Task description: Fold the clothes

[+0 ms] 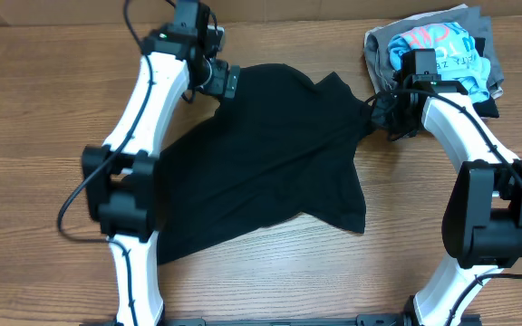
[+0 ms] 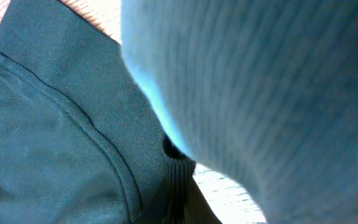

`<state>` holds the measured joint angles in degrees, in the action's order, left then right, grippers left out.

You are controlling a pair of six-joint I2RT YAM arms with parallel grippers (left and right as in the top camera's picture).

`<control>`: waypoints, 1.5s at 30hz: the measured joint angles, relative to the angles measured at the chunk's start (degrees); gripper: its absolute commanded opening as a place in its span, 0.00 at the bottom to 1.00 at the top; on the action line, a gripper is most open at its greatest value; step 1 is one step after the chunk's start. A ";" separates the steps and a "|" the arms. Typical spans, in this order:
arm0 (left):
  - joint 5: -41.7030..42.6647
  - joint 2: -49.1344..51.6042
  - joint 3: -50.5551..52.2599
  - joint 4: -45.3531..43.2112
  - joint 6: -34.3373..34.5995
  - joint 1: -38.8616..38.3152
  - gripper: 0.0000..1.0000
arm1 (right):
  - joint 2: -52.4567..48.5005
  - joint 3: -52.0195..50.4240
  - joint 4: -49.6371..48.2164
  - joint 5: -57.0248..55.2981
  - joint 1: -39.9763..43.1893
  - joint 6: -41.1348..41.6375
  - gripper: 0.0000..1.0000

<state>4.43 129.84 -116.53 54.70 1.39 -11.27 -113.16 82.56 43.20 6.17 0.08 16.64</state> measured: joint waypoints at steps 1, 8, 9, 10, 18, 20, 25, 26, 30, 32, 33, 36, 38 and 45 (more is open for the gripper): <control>0.00 1.62 0.02 -0.92 0.00 0.24 1.00 | 0.00 0.00 -0.02 0.00 0.00 0.00 0.05; 0.68 6.43 0.04 -6.99 2.12 2.19 0.90 | 0.00 0.00 0.02 0.00 0.00 -0.20 0.06; 0.90 6.43 0.04 -7.89 2.91 2.49 0.87 | 0.00 0.00 0.00 0.00 0.00 -0.17 0.06; 1.16 6.43 0.04 -8.85 3.50 2.80 0.83 | 0.00 0.00 0.00 0.02 0.00 -0.20 0.07; 4.63 8.26 0.02 -13.94 8.20 3.50 0.58 | 0.00 0.00 -0.13 0.02 0.00 -0.17 0.07; 5.51 9.64 0.02 -14.01 9.18 3.43 0.52 | 0.00 0.00 -0.13 0.04 0.00 -0.20 0.07; 6.67 11.21 -0.09 -14.21 9.99 3.43 0.37 | -0.02 0.00 -0.13 0.04 0.00 -0.33 0.08; 6.73 11.30 -0.09 -14.36 10.36 3.45 0.31 | 0.00 0.00 -0.17 0.02 0.00 -0.46 0.08; 6.71 11.69 -0.09 -16.22 10.97 3.43 0.04 | 0.00 0.00 -0.17 0.02 0.00 -0.85 0.08; 6.03 11.91 -0.09 -18.05 10.69 3.43 0.04 | -0.02 0.00 -0.17 0.02 0.00 -1.03 0.08; 5.49 11.98 -0.07 -19.34 10.71 3.43 0.04 | 0.00 0.00 -0.17 0.02 0.00 -1.05 0.08; 3.08 12.02 -0.07 -24.04 10.69 3.39 0.04 | 0.00 0.00 -0.26 0.04 0.00 -1.20 0.08; 0.72 12.04 -0.07 -28.41 10.64 3.39 0.04 | 0.00 0.00 -0.42 0.22 0.00 -1.27 0.08; -5.42 12.04 -0.07 -43.63 7.98 3.37 0.04 | 0.00 0.00 -1.11 1.14 -0.07 -1.27 0.10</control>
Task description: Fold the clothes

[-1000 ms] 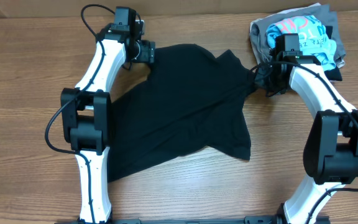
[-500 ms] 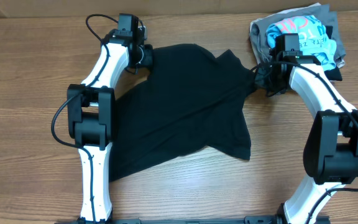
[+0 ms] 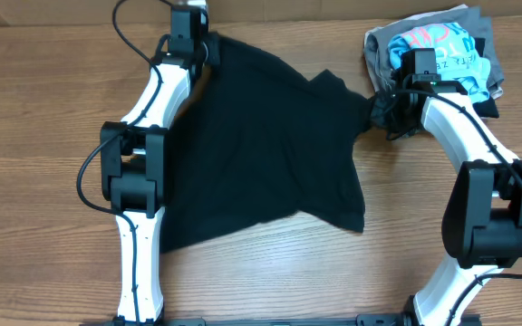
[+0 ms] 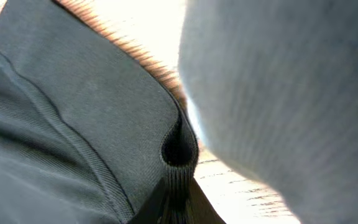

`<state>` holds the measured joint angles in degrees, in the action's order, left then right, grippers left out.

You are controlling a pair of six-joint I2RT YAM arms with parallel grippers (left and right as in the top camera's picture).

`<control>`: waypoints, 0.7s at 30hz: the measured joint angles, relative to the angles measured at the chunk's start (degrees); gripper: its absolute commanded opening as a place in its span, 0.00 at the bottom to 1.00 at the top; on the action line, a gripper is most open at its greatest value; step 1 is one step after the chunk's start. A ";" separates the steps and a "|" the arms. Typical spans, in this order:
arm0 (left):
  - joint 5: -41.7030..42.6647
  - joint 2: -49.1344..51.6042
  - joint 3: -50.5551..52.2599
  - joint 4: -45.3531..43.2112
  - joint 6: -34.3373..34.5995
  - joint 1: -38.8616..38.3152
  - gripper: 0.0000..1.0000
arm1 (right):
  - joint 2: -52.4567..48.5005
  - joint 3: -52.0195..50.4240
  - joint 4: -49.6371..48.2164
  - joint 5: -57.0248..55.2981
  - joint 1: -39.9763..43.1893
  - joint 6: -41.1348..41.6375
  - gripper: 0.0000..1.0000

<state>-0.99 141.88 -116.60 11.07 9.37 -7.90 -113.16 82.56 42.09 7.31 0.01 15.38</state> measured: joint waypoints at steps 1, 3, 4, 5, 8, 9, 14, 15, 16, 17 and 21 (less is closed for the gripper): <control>-0.68 0.02 0.00 -1.88 -0.52 -0.04 0.08 | 0.00 0.00 -0.22 0.04 -0.02 0.00 0.11; -1.55 0.00 0.00 -4.24 -1.14 -0.15 0.54 | -0.02 0.00 -0.50 0.11 0.00 -0.11 0.25; -2.12 0.02 0.00 -4.94 -1.60 -0.24 0.85 | 0.00 0.00 -0.66 0.09 0.00 -0.11 0.36; -2.62 0.02 -0.02 -5.11 -1.84 -0.26 1.00 | 0.00 0.00 -0.72 -0.11 0.00 0.39 0.43; -3.76 0.00 -0.04 -2.64 -2.14 -0.24 1.00 | 0.00 0.00 -1.64 -0.31 0.07 0.20 0.62; -4.11 -0.02 -0.15 0.37 -2.23 -0.24 1.00 | 0.00 0.00 -1.92 -0.33 0.07 -0.17 0.66; -4.92 -1.66 0.00 16.85 -2.40 0.07 1.00 | 0.00 0.00 -1.95 0.22 0.07 -0.37 0.75; -5.07 -2.91 0.04 20.61 -2.51 0.09 1.00 | 0.00 0.02 -1.99 0.44 0.07 -0.37 0.75; -5.11 -4.22 0.20 24.06 -2.49 0.17 0.99 | 0.09 0.02 -1.95 0.92 0.07 -0.39 0.76; -5.27 -6.25 0.24 27.63 -2.49 0.20 1.00 | 0.31 0.02 -1.75 1.46 0.07 -0.42 0.77; -5.29 -17.11 0.31 38.88 -2.49 0.42 1.00 | 3.80 0.13 2.01 3.32 0.07 -0.39 0.79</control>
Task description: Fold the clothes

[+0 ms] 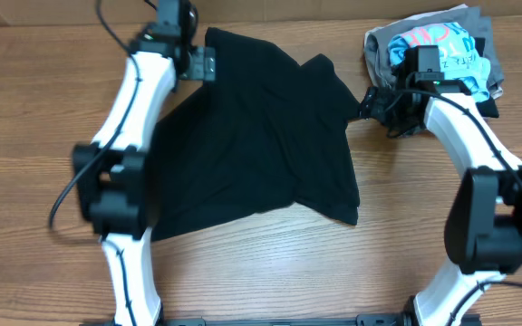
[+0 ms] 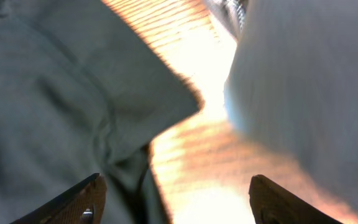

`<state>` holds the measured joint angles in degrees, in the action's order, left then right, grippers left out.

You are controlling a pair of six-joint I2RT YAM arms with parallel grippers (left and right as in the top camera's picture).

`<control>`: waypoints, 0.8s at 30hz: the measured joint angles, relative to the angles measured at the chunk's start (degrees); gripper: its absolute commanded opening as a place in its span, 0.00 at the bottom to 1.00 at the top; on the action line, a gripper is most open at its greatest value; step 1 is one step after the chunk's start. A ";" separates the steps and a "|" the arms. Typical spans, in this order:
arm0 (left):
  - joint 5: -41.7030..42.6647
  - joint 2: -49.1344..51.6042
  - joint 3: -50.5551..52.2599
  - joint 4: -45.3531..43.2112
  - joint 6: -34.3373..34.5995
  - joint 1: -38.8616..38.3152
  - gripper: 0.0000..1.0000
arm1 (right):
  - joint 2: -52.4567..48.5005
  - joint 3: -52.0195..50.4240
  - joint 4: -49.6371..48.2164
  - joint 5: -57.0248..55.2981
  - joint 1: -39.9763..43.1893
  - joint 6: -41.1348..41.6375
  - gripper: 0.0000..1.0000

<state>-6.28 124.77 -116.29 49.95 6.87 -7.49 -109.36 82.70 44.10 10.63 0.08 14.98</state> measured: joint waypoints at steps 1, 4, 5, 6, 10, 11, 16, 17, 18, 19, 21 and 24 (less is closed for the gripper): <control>-0.02 -2.93 -0.07 1.77 0.00 0.00 1.00 | 1.55 0.07 1.42 0.31 0.00 -0.02 0.80; 0.00 -12.33 -0.35 9.60 0.02 0.04 1.00 | 8.20 0.76 6.29 1.16 0.00 -0.04 0.80; 0.00 -14.88 -0.55 11.69 0.04 0.04 1.00 | 10.82 1.05 8.11 1.40 0.00 -0.04 0.81; 0.00 -17.14 -0.79 13.68 0.04 0.04 1.00 | 14.23 1.42 10.16 1.60 0.00 0.00 0.81; 0.09 -23.15 -1.14 21.44 0.04 0.04 1.00 | 25.07 2.43 16.72 2.08 0.00 -0.02 0.81; 0.28 -23.80 -1.14 23.21 0.09 0.04 1.00 | 27.58 2.56 18.27 2.16 0.00 0.00 0.81; 2.95 -24.15 -1.07 31.28 0.35 0.02 1.00 | 37.51 2.82 25.16 2.47 0.00 -0.02 0.81; 3.37 -24.15 -1.07 32.92 0.44 -0.02 1.00 | 38.91 2.82 26.10 2.49 0.00 0.02 0.81; 3.67 -24.17 -1.07 34.42 0.46 -0.02 1.00 | 40.46 2.82 27.15 2.51 0.00 0.04 0.81; 3.85 -24.17 -1.07 36.00 0.52 -0.04 1.00 | 41.94 2.82 27.91 2.67 0.00 0.04 0.81; 3.91 -24.17 -1.07 38.36 0.92 -0.31 1.00 | 43.85 2.82 28.98 2.99 0.00 0.09 0.81; 3.91 -24.55 -0.98 40.96 1.77 -0.90 1.00 | 45.42 2.78 31.04 4.26 0.00 0.09 0.80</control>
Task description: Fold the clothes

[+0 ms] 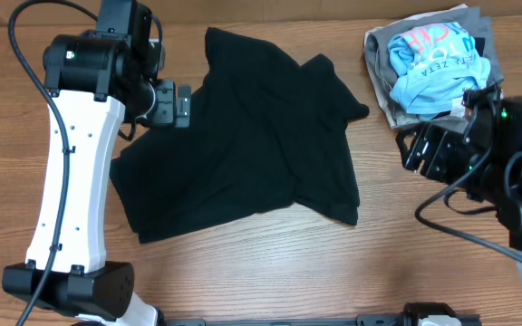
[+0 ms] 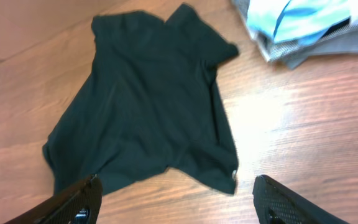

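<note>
A black shirt (image 1: 252, 136) lies spread and rumpled on the wooden table (image 1: 243, 272), its collar end toward the far edge; the right wrist view shows the whole shirt (image 2: 148, 106). My left gripper (image 1: 174, 105) hovers at the shirt's left edge, raised above it, jaws apart and holding nothing. My right gripper (image 1: 421, 152) hangs high over bare wood to the right of the shirt. It is wide open, and its fingertips (image 2: 82, 196) frame the shirt's lower hem in the wrist view.
A pile of folded clothes (image 1: 438, 59), light blue on grey, sits at the far right corner and shows again as a pile (image 2: 303, 25) at the top right of the wrist view. Bare wood lies in front of the shirt and between shirt and pile.
My right gripper has left the shirt's right sleeve and now sits further right, nearer and higher. My left gripper has gone from the shirt's far left corner to its left edge. The shirt lies unchanged.
First my left gripper held the shirt's far left part and my right gripper was shut on the right sleeve beside the pile. Then the left corner was at the far edge, the shirt stretched wider. Then the right gripper stood open by the sleeve. Now both grippers are off the shirt.
</note>
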`<state>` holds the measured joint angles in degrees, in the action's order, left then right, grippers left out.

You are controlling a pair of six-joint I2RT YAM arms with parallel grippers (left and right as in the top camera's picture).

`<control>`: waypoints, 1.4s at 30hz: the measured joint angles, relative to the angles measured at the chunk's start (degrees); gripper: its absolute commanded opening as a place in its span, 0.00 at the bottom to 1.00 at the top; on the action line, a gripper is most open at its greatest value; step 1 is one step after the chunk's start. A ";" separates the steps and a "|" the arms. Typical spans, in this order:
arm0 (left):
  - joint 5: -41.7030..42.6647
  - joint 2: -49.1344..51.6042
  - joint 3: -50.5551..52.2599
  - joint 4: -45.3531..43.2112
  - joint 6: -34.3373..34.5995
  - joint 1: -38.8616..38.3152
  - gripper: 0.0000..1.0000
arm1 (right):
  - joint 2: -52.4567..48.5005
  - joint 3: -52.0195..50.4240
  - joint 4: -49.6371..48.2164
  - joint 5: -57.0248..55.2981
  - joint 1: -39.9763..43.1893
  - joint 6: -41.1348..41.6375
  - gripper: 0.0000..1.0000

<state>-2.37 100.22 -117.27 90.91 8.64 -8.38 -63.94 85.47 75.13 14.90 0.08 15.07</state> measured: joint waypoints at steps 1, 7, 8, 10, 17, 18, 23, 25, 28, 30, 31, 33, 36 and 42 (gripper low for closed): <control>0.00 -0.37 0.33 0.33 0.24 -0.33 1.00 | 0.07 -0.20 0.42 0.52 0.00 0.04 0.79; 0.02 -5.14 4.81 0.50 1.53 -1.57 1.00 | -0.09 -6.88 -2.21 3.80 -1.25 0.63 0.79; 0.00 -6.73 6.71 -0.11 1.79 -1.62 1.00 | -0.24 -8.72 -3.17 4.17 -2.08 0.83 0.79; -0.07 -9.62 10.82 -2.49 2.08 -1.66 1.00 | -0.46 -12.09 -6.43 4.76 -3.96 1.44 0.79; -0.04 -13.18 25.99 -12.26 2.23 -0.46 1.00 | -0.83 -19.52 -13.14 5.88 -9.57 2.91 0.79; 0.02 -13.05 27.93 -13.90 2.23 0.17 1.00 | -0.90 -19.85 -13.77 5.92 -9.75 2.97 0.81; -0.02 -12.41 37.33 -22.12 2.40 7.23 1.00 | -1.51 -21.55 -17.35 5.90 -9.92 3.06 0.83; 0.00 -12.09 39.87 -24.50 2.40 10.56 1.00 | -2.58 -21.86 -18.62 5.88 -9.92 3.04 0.83; 0.24 -11.91 42.93 -27.91 2.40 14.56 1.00 | -5.49 -21.97 -20.63 5.90 -9.92 3.06 0.83; 0.28 -11.63 44.78 -30.88 2.40 16.94 1.00 | -7.56 -21.97 -21.53 5.90 -9.92 3.06 0.83; 0.42 -11.32 45.48 -32.33 2.38 17.88 1.00 | -8.72 -21.99 -21.84 5.90 -9.92 3.06 0.83; 0.57 -10.16 46.58 -35.50 2.38 19.74 1.00 | -10.60 -22.08 -22.18 5.88 -9.92 2.95 0.83; 1.20 -7.48 46.93 -39.58 2.38 21.86 1.00 | -12.98 -22.18 -22.93 5.90 -9.92 2.93 0.82; 3.26 0.68 46.95 -47.12 2.47 23.82 0.91 | -14.23 -22.23 -24.41 5.90 -9.94 2.86 0.82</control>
<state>0.89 100.90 -70.32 43.79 11.11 15.44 -78.17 63.24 50.72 20.80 -9.87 17.93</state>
